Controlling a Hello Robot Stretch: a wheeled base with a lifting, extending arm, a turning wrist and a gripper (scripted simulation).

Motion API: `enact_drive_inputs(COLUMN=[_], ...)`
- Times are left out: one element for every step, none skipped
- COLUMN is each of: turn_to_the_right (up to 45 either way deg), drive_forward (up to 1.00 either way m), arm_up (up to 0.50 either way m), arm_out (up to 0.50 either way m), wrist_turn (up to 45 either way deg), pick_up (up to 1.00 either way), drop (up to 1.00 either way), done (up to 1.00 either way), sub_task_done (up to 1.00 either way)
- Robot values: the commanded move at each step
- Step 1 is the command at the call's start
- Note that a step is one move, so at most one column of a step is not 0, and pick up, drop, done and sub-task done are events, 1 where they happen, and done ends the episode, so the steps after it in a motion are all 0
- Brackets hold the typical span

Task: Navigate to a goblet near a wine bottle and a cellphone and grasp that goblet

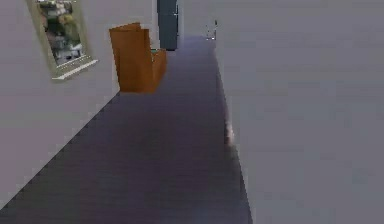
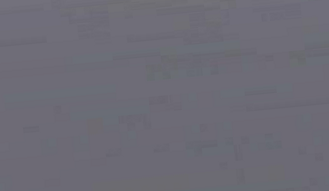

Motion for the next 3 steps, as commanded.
enact_drive_inputs(turn_to_the_right=[3.0,-45.0,-42.0], drive_forward=[0.0,0.0,0.0], arm_up=[0.0,0.0,0.0], arm_out=[0.0,0.0,0.0], wrist_turn=[0.0,0.0,0.0], pick_up=[0.0,0.0,0.0], drop=[0.0,0.0,0.0], done=[0.0,0.0,0.0], sub_task_done=[0.0,0.0,0.0])
